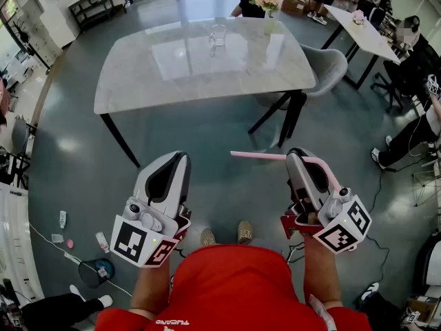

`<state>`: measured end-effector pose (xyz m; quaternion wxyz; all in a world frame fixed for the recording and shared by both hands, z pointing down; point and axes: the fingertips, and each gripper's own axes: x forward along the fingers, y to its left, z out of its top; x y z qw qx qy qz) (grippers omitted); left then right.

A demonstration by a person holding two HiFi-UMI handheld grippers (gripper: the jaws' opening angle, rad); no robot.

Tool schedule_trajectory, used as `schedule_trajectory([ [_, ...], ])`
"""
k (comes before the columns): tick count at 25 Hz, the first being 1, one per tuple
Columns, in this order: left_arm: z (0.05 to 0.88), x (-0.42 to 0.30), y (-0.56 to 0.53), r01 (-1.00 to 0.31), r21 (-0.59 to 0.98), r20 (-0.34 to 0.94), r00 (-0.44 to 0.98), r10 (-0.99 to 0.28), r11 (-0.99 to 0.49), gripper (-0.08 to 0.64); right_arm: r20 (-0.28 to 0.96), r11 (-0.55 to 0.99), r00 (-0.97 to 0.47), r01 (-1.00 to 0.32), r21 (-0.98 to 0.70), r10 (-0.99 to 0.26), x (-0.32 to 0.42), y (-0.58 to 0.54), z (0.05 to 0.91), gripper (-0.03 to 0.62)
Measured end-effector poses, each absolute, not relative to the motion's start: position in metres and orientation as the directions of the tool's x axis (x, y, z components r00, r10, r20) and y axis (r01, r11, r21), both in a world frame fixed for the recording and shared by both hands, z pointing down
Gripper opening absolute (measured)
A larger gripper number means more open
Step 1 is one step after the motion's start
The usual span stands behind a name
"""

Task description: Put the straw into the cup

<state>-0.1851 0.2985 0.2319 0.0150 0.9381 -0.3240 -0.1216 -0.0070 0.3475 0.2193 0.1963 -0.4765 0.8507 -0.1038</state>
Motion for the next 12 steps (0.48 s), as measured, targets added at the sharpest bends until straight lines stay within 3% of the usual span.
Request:
schedule_trajectory([
  [12, 0.231, -0.184, 0.293, -0.616, 0.1, -0.207, 0.755, -0.622, -0.781, 0.006, -0.239, 0.54, -0.484, -0.75, -0.383, -0.842, -0.006, 0.334, 0.226, 0.021],
])
